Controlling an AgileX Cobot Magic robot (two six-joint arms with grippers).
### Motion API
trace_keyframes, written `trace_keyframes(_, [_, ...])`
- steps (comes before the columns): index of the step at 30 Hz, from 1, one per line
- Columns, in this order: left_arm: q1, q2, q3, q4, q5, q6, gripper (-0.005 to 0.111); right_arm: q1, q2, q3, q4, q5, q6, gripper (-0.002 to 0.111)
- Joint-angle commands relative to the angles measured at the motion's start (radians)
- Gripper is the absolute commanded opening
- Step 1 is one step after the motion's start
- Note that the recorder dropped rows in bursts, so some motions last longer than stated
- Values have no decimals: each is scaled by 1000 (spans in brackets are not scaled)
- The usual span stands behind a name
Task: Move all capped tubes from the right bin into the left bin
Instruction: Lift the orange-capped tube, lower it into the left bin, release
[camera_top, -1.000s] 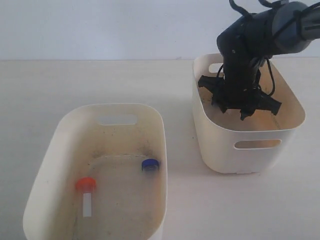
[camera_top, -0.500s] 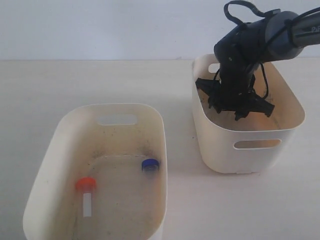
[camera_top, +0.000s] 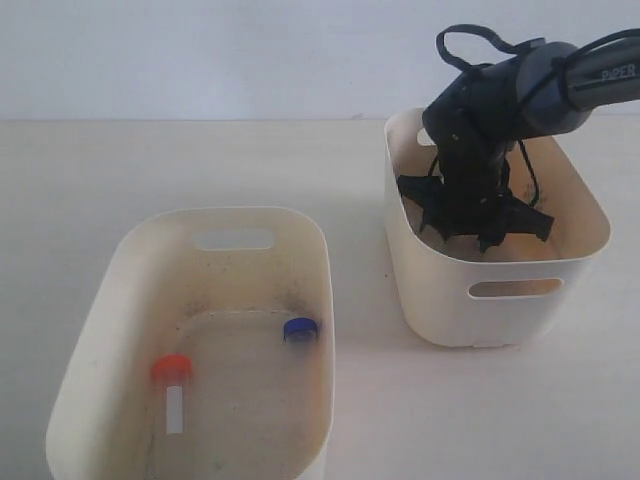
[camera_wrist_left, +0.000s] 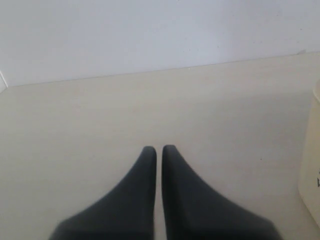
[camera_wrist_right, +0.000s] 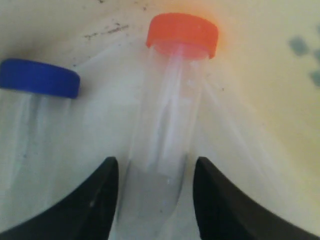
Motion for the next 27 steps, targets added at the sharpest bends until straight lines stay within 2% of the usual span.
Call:
trace_keyframes(1, [1,-2,-4,-7,-15,-12,4,-7,19,-2,-20,-18,1,45])
trace_keyframes(3, [1,-2,-4,-7,-15,-12,4,-7,26,-2,-36,-27,4,40])
trace_keyframes(4, [1,-2,-4,-7,-15,-12,4,-7,26,-2,-49,-27,5,29])
trace_keyframes(6, [1,-2,-4,-7,-15,-12,4,-7,26,-2,-85,-27,6,0])
trace_keyframes(14, [1,-2,-4,-7,-15,-12,4,-5,-133,-2,-89,33,37,0])
trace_keyframes(20, [1,-2,-4,-7,-15,-12,4,-3,-358,-2,-45,94,-93,0])
trace_keyframes(22, [1,-2,-4,-7,-15,-12,4,27,-423,-2,-6,134,-147,0])
trace_keyframes(23, [1,-2,-4,-7,-15,-12,4,73,-456,13,-5,137,-176,0])
trace_keyframes(26, [1,-2,-4,-7,-15,-12,4,188,-538,86,-5,10,-200,0])
trace_keyframes(27, [1,-2,-4,-7,-15,-12,4,257,-576,118,-3,-26,-234,0])
